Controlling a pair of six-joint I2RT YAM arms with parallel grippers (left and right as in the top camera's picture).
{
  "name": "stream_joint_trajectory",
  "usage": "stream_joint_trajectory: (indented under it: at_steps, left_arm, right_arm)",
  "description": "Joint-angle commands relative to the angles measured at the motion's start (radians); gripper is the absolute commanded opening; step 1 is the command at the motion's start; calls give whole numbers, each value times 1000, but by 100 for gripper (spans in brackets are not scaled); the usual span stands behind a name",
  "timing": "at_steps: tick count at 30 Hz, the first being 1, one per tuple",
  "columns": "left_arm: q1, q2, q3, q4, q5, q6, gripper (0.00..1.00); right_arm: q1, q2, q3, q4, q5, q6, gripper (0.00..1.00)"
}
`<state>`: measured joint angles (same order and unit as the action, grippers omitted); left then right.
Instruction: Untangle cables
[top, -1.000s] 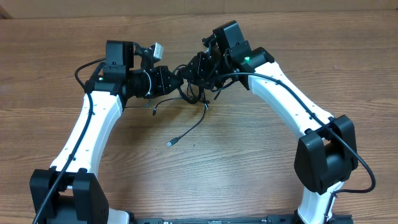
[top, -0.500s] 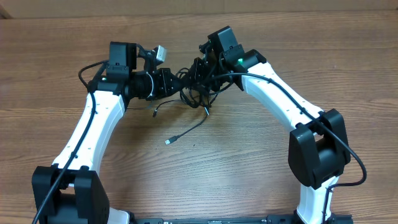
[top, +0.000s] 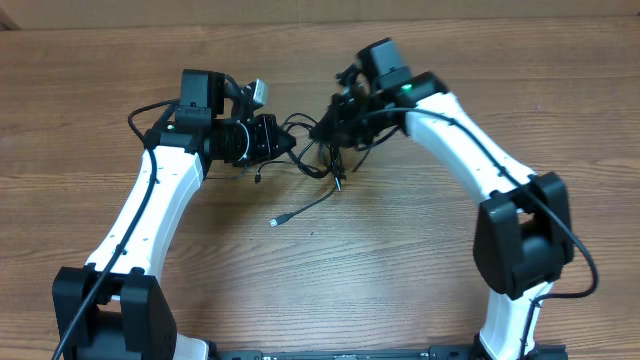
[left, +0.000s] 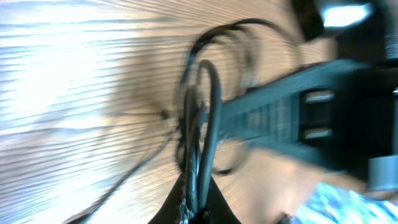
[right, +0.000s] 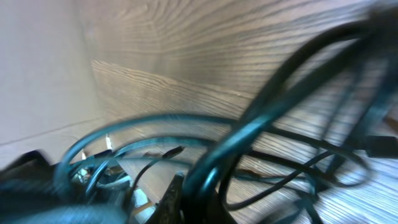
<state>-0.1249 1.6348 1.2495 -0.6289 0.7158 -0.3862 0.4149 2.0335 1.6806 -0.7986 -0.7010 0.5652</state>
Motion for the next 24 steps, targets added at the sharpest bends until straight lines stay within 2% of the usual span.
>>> stream_joint_trajectory:
  at_steps: [1,4,8,12,19,20,24]
  left_arm:
    - [1,-6,10,-51,-249,21,4]
    - [1,-6,10,-70,-315,35,4]
    - [1,-6,10,-70,-324,91,4]
    - [1,-6,10,-70,-323,138,4]
    - [1,-6,10,-65,-217,306,4]
    - [1,-6,10,-51,-162,346,4]
    - [1,-6,10,1,-48,391,4]
  right_arm:
    - [-109,-134,3,-15,-59,-83,4]
    - [-166,-190,3,-18,-175,-104,4]
    - [-244,-219,3,-16,-358,-104,4]
    - [-304,-219,3,-20,-402,-124,4]
    - [-358,-219,3,-99,-53,-125,4]
    - [-358,-219,3,-147,80,-125,4]
    - [-351,-219,2,-262,403,-120,4]
